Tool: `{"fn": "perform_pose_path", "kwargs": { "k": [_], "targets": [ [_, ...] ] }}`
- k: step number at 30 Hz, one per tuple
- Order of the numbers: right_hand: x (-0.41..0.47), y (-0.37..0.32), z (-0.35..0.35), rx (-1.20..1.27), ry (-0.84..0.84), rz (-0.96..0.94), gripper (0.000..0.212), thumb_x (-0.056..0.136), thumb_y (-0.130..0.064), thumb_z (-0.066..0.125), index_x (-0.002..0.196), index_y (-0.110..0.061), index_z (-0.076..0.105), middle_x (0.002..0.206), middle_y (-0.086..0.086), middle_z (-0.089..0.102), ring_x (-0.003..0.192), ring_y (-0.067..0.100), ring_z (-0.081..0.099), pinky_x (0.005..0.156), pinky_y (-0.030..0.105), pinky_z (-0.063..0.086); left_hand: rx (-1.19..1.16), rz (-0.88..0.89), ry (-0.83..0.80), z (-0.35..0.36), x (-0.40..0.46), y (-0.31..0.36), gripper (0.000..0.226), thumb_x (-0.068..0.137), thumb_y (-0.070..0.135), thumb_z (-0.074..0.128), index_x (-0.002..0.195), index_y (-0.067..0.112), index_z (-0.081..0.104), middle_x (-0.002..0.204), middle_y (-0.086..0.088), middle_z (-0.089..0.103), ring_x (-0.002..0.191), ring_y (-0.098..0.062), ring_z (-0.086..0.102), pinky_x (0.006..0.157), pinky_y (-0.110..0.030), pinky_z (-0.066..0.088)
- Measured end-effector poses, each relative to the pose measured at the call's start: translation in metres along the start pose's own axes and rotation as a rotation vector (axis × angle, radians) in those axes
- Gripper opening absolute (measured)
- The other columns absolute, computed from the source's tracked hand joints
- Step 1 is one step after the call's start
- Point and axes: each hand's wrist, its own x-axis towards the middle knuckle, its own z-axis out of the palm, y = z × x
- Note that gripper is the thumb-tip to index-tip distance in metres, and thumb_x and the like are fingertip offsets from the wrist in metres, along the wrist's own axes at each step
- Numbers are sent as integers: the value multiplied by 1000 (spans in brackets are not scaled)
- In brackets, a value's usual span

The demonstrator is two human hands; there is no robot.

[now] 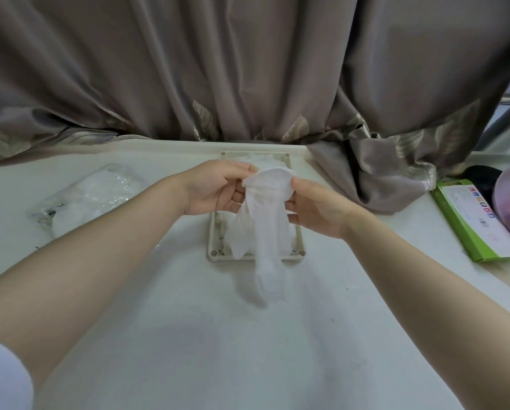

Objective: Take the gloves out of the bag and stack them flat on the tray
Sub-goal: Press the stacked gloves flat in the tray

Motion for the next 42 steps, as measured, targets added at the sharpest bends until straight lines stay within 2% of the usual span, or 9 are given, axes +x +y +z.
{"fn": "perform_pose_path", "kwargs": {
  "k": [8, 13, 19, 23, 28, 31, 34, 37, 42],
  "targets": [
    [47, 14, 4, -127, 357, 188, 24, 90, -21, 63, 111, -8, 63, 106, 6, 70, 95, 20, 67, 90, 34, 53, -36, -158, 295, -35, 44, -35, 45, 96, 53, 35, 96, 13, 55, 88, -8, 70, 79, -20, 65, 69, -26, 52],
    [79, 9, -12, -153, 445, 199, 21, 93, -18, 58, 110, -7, 61, 100, 8, 69, 91, 22, 66, 87, 36, 52, 221, 50, 442, -34, 71, -48, 42, 86, 17, 66, 112, 21, 33, 84, -1, 65, 68, -15, 61, 61, -26, 52],
    [112, 5, -33, -165, 533, 144, 13, 94, -13, 57, 83, -17, 50, 76, 1, 57, 66, 12, 54, 62, 24, 48, 414, 187, 630, -57, 101, -50, 14, 94, 15, 52, 94, 26, 44, 67, -15, 55, 56, -21, 45, 56, -29, 37],
    [125, 0, -43, -249, 545, 63, 21, 91, -3, 58, 74, -13, 50, 70, 5, 51, 64, 16, 48, 62, 27, 43, 402, 160, 658, -68, 115, -48, 7, 98, 18, 46, 97, 23, 49, 58, -2, 49, 46, -14, 42, 43, -22, 33],
    [146, -3, -52, -403, 602, -40, 25, 87, 2, 61, 70, -15, 53, 67, 1, 52, 59, 13, 47, 60, 26, 43, 383, 134, 622, -73, 121, -58, 26, 91, 23, 59, 104, 24, 37, 82, -17, 63, 65, -30, 57, 65, -37, 48],
    [154, 5, -53, -409, 683, -63, 26, 86, 2, 60, 70, -18, 54, 68, -2, 54, 59, 11, 48, 56, 22, 42, 454, 183, 572, -74, 117, -70, 32, 84, 9, 65, 85, 30, 41, 87, -1, 61, 69, -16, 54, 69, -31, 46],
    [156, 16, -55, -525, 807, -83, 18, 87, -5, 58, 76, -19, 57, 79, -1, 59, 70, 15, 51, 64, 25, 41, 554, 181, 516, -73, 115, -76, 27, 85, -1, 58, 75, 24, 57, 78, 12, 58, 66, -8, 51, 66, -21, 40],
    [148, 15, -57, -782, 878, -126, 24, 90, -9, 55, 113, -12, 59, 119, 9, 55, 94, 19, 53, 82, 18, 36, 661, 137, 510, -77, 121, -68, 23, 91, 4, 52, 106, 16, 66, 109, 4, 61, 94, -10, 57, 78, -10, 40],
    [108, 40, -23, -1332, 739, -432, 37, 87, -26, 43, 115, -8, 59, 128, 12, 52, 123, 31, 43, 101, 37, 24, 1228, 205, 570, -70, 109, -72, 41, 91, 21, 55, 132, 19, 51, 150, -7, 24, 131, -28, 29, 106, -36, 25]
  ]
}}
